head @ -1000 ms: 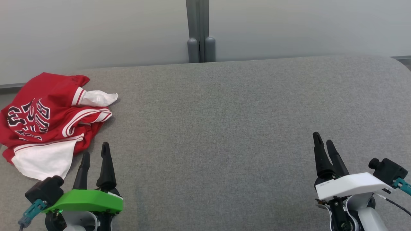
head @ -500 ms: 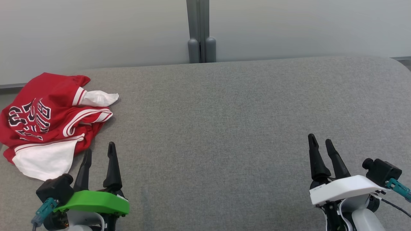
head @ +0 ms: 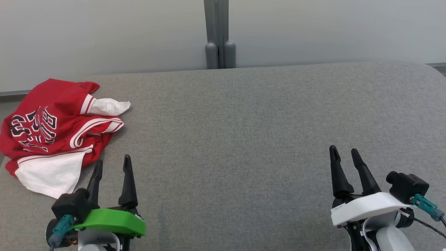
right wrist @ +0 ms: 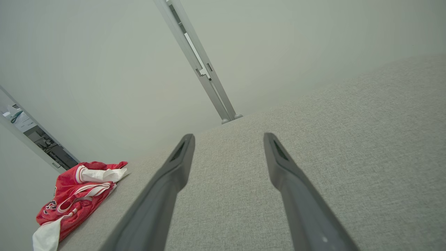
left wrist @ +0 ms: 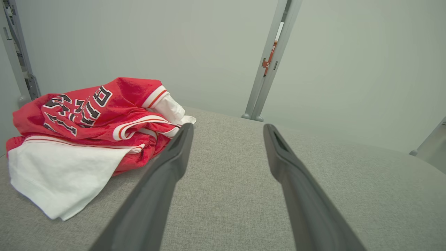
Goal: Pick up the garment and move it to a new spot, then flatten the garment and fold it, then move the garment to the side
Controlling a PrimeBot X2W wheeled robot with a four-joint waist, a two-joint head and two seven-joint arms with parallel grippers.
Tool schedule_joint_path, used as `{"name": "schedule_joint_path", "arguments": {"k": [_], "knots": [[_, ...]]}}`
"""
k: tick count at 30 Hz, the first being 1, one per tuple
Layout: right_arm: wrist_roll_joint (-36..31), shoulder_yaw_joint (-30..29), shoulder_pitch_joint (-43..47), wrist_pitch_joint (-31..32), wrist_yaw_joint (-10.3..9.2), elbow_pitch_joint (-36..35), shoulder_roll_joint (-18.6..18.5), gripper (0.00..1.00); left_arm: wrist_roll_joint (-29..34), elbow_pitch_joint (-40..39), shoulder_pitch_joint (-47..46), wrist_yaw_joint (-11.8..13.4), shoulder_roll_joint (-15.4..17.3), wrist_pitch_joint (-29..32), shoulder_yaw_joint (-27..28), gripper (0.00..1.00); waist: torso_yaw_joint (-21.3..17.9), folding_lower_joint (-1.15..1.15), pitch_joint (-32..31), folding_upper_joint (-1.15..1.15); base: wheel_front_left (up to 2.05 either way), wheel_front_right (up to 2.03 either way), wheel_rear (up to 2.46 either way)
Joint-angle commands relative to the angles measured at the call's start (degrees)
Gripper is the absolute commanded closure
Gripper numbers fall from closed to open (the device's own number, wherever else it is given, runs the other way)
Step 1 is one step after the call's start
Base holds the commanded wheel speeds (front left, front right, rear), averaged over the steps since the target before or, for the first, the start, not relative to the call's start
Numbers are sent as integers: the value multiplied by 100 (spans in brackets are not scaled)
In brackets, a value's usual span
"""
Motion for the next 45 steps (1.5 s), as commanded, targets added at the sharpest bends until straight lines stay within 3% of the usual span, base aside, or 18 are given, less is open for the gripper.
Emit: {"name": "schedule_joint_path", "arguments": {"k": [1,35,45], "knots": [[-141,17,-6,-62,3,-53,-32,0,187,-16,9,23,51,-65,-22,0,2,0,-3,0,0,0,0],[-1697,-59,107,-435,3,-3,-40,0,1587,154,64,44,55,-436,-131,0,47,0,-8,0,0,0,0],[-1676,-129,134,-452,3,79,-39,0,1473,221,73,-7,48,-455,-52,0,75,0,-49,0,0,0,0]]}}
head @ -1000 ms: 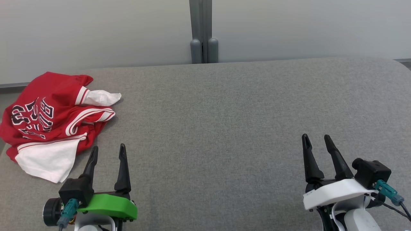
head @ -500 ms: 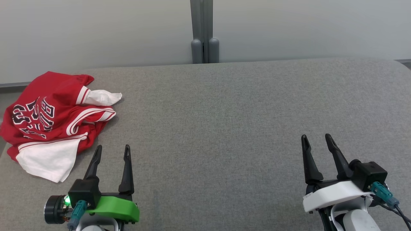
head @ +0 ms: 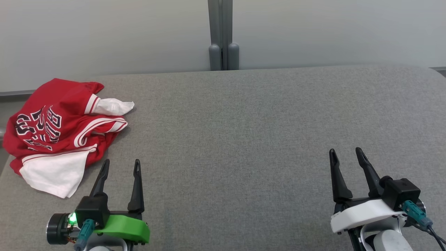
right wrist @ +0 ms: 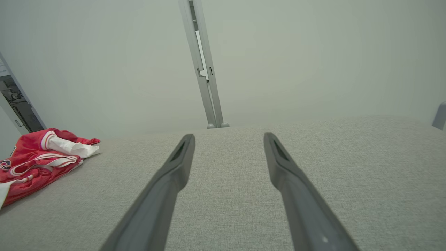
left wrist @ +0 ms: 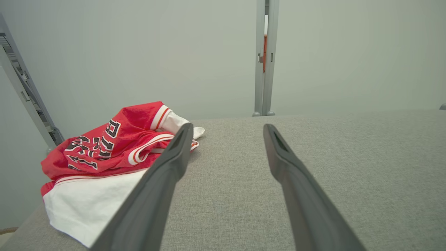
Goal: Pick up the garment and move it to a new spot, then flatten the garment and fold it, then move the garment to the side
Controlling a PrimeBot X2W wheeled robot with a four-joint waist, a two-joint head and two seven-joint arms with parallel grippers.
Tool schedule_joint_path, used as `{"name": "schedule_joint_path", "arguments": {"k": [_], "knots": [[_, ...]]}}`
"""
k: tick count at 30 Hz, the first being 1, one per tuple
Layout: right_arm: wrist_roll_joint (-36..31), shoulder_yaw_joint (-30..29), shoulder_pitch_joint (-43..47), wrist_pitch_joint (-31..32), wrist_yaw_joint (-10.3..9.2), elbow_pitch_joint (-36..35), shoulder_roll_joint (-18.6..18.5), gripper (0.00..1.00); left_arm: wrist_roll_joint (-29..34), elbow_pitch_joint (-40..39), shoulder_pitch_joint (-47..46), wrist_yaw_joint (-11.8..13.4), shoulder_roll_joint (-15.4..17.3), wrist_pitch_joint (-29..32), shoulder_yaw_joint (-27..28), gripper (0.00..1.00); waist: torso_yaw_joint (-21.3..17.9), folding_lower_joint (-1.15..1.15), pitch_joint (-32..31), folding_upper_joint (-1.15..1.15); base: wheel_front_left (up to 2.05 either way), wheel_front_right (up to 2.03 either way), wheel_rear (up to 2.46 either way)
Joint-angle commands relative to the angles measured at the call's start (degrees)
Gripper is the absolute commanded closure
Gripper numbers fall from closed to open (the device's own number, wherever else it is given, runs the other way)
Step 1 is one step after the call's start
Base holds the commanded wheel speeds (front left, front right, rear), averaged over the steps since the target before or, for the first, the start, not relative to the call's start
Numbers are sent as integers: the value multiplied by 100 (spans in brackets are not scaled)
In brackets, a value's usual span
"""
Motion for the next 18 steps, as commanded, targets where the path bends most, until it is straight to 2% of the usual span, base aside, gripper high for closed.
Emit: {"name": "schedule_joint_path", "arguments": {"k": [1,18], "knots": [[66,-19,62,-18,2,22,-24,0,-75,15,65,-14,36,-24,27,0,4,0,-9,0,0,0,0],[299,-5,62,-18,2,84,-24,0,-159,165,61,-37,27,-23,48,0,21,0,-18,0,0,0,0]]}}
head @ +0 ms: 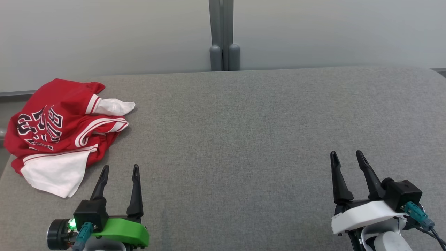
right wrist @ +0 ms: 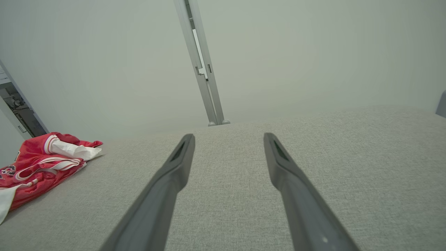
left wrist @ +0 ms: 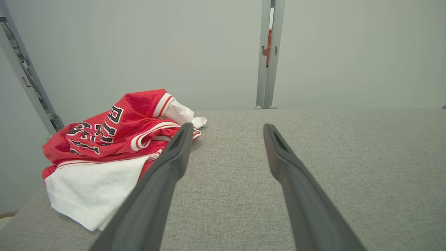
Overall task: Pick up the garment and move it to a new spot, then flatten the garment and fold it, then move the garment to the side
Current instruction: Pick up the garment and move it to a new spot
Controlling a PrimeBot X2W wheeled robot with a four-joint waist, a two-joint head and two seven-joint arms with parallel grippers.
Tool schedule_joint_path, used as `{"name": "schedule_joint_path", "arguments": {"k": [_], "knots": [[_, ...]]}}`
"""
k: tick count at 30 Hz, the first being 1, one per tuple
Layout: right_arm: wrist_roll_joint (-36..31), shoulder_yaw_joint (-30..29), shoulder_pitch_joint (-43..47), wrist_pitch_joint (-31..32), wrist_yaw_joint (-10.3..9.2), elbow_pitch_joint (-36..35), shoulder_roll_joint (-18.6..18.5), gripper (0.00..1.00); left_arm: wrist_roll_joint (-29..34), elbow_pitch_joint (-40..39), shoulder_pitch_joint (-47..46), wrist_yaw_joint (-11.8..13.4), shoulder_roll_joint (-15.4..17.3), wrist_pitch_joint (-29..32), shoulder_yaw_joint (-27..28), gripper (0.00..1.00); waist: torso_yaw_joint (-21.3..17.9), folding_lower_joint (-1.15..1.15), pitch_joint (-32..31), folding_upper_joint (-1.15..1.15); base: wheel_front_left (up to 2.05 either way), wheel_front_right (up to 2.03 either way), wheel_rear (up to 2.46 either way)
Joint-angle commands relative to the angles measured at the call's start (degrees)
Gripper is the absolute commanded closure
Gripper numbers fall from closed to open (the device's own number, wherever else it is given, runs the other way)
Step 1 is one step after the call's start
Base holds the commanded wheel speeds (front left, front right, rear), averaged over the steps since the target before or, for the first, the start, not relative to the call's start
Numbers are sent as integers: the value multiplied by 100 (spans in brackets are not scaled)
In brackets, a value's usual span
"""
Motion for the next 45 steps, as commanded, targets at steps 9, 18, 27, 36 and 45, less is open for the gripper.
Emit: {"name": "schedule_joint_path", "arguments": {"k": [9,18,27,36,45], "knots": [[85,-4,76,-18,2,29,-23,0,-22,31,-50,26,28,-22,61,0,150,0,20,0,0,0,0],[145,41,106,-18,2,50,-23,0,19,55,-35,28,93,-22,140,0,613,0,52,0,0,0,0],[174,108,100,-18,2,91,-23,0,-19,72,-21,111,128,-21,284,0,1294,0,97,0,0,0,0],[172,140,54,-18,2,115,-24,0,-41,72,56,190,145,-15,404,0,1960,0,181,0,0,0,0],[112,260,-28,-18,2,149,-25,0,-132,58,114,268,148,-15,585,0,2394,0,266,0,0,0,0]]}}
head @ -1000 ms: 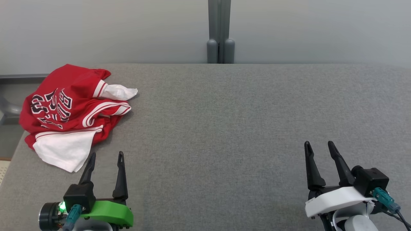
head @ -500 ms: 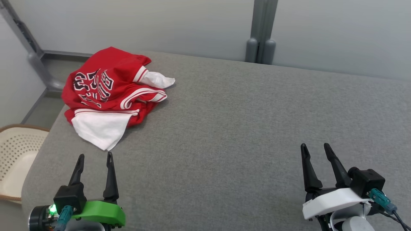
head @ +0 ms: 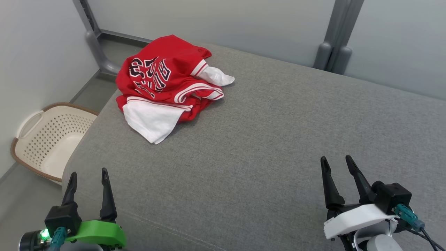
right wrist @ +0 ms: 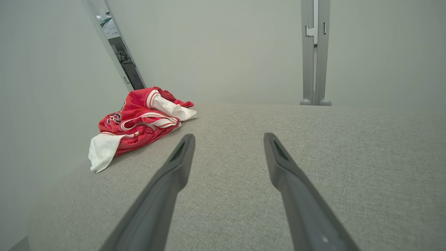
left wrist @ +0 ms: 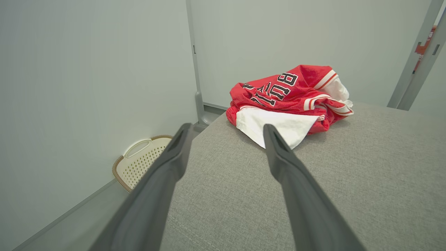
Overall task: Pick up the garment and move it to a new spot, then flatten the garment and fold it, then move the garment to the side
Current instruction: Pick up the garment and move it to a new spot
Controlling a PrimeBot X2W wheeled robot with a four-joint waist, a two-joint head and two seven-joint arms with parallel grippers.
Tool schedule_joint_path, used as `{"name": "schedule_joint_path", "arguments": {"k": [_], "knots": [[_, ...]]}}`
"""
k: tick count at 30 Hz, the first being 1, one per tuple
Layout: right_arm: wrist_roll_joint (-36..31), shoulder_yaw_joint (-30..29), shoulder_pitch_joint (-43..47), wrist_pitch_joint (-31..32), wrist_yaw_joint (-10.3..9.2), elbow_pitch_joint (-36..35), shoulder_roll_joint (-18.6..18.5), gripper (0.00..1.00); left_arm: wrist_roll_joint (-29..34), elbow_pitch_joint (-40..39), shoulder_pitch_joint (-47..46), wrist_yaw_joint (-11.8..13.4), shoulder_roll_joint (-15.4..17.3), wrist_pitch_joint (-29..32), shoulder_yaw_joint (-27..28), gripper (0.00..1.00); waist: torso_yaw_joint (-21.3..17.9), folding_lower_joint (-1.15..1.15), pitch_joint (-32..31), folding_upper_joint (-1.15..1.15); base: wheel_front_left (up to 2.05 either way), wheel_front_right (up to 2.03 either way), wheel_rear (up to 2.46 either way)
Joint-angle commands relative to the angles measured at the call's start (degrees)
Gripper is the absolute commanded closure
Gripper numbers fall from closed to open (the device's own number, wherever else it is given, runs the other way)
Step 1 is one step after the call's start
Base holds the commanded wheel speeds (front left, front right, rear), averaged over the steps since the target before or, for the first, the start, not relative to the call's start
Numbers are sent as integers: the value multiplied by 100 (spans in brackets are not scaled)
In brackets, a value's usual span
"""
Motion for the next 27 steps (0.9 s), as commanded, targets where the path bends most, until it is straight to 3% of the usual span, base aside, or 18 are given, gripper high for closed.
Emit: {"name": "schedule_joint_path", "arguments": {"k": [1,14,27], "knots": [[-44,6,-48,-18,2,16,-26,0,-47,-26,72,30,1,-6,24,0,168,0,70,0,0,0,0],[-77,91,-104,-18,2,66,-26,0,-50,-113,148,108,-38,-6,165,0,213,0,122,0,0,0,0],[-214,12,-339,-18,1,-3,-126,0,-114,-279,-549,-15,72,-6,313,0,-498,0,653,0,0,0,0]]}}
